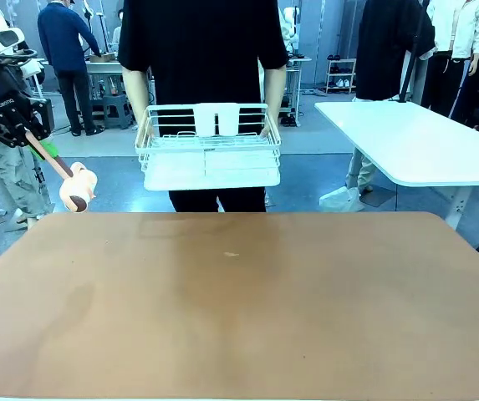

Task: Clean the table.
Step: Place the Lint Roller down when the Dish drying rack is positioned in the middle of the table.

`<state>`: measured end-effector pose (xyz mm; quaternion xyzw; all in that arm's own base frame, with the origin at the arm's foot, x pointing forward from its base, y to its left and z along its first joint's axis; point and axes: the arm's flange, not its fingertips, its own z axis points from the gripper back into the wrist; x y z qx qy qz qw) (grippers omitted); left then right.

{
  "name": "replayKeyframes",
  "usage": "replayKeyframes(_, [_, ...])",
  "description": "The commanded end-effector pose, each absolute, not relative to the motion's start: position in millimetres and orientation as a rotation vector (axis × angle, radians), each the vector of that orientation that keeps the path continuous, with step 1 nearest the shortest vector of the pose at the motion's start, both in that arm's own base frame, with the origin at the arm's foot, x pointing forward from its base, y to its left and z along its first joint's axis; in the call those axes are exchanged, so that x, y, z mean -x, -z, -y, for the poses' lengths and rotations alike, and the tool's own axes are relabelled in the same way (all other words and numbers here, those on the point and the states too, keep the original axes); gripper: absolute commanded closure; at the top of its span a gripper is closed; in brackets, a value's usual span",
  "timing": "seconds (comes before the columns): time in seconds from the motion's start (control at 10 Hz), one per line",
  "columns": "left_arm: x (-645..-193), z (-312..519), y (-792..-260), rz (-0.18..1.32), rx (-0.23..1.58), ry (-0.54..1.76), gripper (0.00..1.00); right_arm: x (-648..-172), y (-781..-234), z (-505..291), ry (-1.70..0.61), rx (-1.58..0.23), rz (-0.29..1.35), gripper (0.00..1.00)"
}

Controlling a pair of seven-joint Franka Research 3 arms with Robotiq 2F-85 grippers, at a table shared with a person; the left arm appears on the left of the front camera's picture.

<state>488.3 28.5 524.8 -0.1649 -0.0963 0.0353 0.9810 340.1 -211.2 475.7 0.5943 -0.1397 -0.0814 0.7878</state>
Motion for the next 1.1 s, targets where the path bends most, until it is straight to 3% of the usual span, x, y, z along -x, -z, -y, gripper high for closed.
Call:
replayKeyframes(0.0, [-488.0, -30.4, -529.4, 0.201, 0.33, -0.074, 0.92, -337.8, -477.7, 210.7, 0.162, -1.292, 0.308, 0.0])
replayKeyframes(1.0, [-488.0, -30.4, -529.4, 0.201, 0.33, -0.074, 0.92, -337.8, -477.7, 210.7, 0.162, -1.292, 0.308, 0.0])
